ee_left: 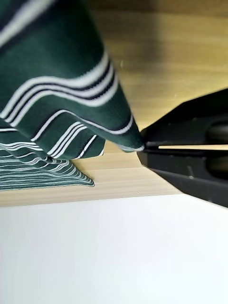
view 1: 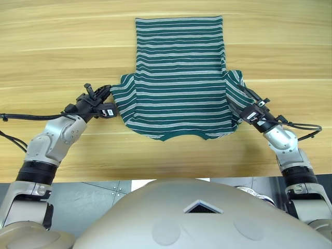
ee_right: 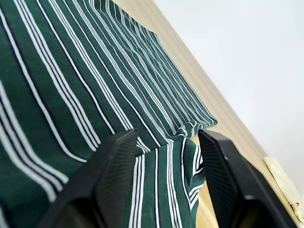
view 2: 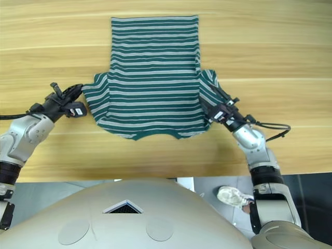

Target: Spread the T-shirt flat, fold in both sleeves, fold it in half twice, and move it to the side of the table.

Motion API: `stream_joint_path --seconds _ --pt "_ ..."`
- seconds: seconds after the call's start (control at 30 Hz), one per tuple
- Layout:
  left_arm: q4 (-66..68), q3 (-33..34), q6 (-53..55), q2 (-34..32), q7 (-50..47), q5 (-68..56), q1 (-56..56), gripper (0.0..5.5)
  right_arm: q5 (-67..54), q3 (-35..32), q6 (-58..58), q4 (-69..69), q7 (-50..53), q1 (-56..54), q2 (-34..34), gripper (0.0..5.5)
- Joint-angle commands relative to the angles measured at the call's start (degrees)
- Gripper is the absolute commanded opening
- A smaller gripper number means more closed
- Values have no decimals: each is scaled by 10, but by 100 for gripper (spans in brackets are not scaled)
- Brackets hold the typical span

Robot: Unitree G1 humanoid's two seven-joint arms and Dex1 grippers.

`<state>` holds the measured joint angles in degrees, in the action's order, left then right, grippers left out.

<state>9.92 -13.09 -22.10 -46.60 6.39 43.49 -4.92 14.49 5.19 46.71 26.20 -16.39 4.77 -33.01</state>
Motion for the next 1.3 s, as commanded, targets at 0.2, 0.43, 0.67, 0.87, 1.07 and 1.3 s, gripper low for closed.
stream_joint_path --seconds 0.2,0.43,0.67,0.87,1.07,1.3 --pt "-12 -37 -19 29 -11 -4 -32 1 0 3 3 3 -3 1 -4 236" --pt "-55 -11 -20 65 -67 -15 -26 1 10 9 7 16 1 -4 -3 236" --pt "-87 -17 -42 94 -98 -10 -10 1 11 15 9 23 2 -7 -3 236" --pt "-47 -65 -78 130 -93 -6 5 1 25 24 10 33 11 -8 2 236" --pt "-1 -94 -92 133 -61 -16 11 48 33 28 10 32 19 -9 0 236" --pt "43 -111 -92 137 -11 -55 18 162 31 28 10 33 19 -14 -4 236"
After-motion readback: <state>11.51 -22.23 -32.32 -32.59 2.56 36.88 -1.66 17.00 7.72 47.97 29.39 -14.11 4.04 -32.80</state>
